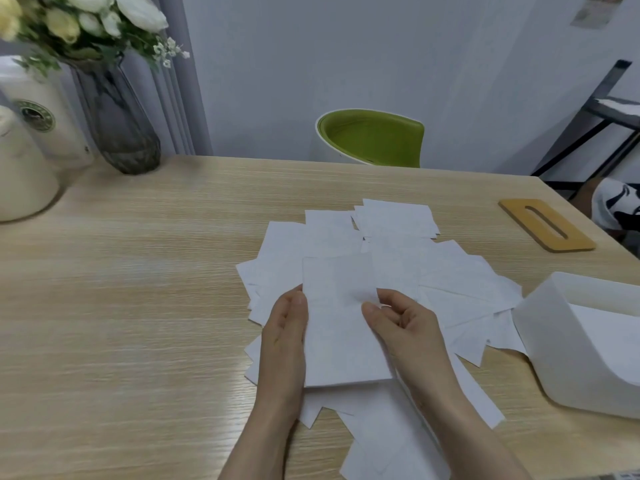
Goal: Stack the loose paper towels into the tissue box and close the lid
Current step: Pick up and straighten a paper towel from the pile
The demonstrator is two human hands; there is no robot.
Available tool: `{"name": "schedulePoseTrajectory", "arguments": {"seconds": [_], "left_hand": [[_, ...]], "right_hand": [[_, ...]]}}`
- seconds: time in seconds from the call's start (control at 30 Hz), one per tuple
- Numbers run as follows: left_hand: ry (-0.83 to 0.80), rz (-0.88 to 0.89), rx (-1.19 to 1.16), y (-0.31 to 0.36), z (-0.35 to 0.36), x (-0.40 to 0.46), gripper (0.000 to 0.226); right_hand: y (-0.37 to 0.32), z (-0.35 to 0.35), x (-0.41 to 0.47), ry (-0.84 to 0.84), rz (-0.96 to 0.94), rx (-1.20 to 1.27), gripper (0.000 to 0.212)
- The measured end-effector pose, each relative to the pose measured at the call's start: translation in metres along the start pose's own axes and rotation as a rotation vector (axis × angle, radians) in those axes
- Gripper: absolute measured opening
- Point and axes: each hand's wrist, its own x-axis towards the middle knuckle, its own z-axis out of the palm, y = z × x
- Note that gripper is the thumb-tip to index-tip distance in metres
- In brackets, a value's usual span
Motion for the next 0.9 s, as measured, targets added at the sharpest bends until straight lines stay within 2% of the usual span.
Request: {"name": "schedulePoseTrajectory", "arguments": {"seconds": [0.07, 0.13, 0.2, 0.27, 0.37, 0.47, 0.6, 0.7, 0.8, 0.9], "left_hand": [[-0.014, -0.021, -0.008, -0.001, -0.001, -0.001, 0.02], [-0.012, -0.013, -0.006, -0.001, -0.001, -0.001, 0.022], [0.024, 0.007, -0.015, -0.001, 0.0, 0.0, 0.022], [0.063, 0.026, -0.031, 0.001, 0.002, 0.0, 0.022], [0.129, 0.03, -0.046, 0.001, 0.011, -0.002, 0.026], [0.183, 0.036, -0.037, -0.001, 0.026, -0.01, 0.024], [0.151, 0.062, -0.02, -0.003, 0.046, -0.022, 0.022], [0.115, 0.038, -0.013, 0.0, 0.048, -0.022, 0.022], [0.066, 0.022, 0.001, 0.007, 0.038, -0.014, 0.018], [0.011, 0.0, 0.086, 0.015, 0.027, -0.004, 0.028]], "right_hand": [[0.001, 0.001, -0.002, 0.016, -0.013, -0.014, 0.02], [0.006, 0.0, -0.004, 0.105, -0.063, -0.118, 0.025], [0.011, -0.001, -0.009, 0.19, -0.111, -0.231, 0.036], [0.015, -0.002, -0.016, 0.195, -0.109, -0.225, 0.047], [0.02, -0.003, -0.026, 0.115, -0.051, -0.11, 0.055], [0.022, 0.0, -0.032, 0.079, -0.069, -0.049, 0.053], [0.017, -0.001, -0.031, 0.09, -0.116, -0.056, 0.051], [0.011, -0.014, -0.029, 0.054, -0.141, -0.116, 0.049], [-0.004, -0.04, -0.022, -0.072, -0.113, -0.228, 0.046], [-0.026, -0.068, -0.017, -0.199, -0.059, -0.344, 0.044]]}}
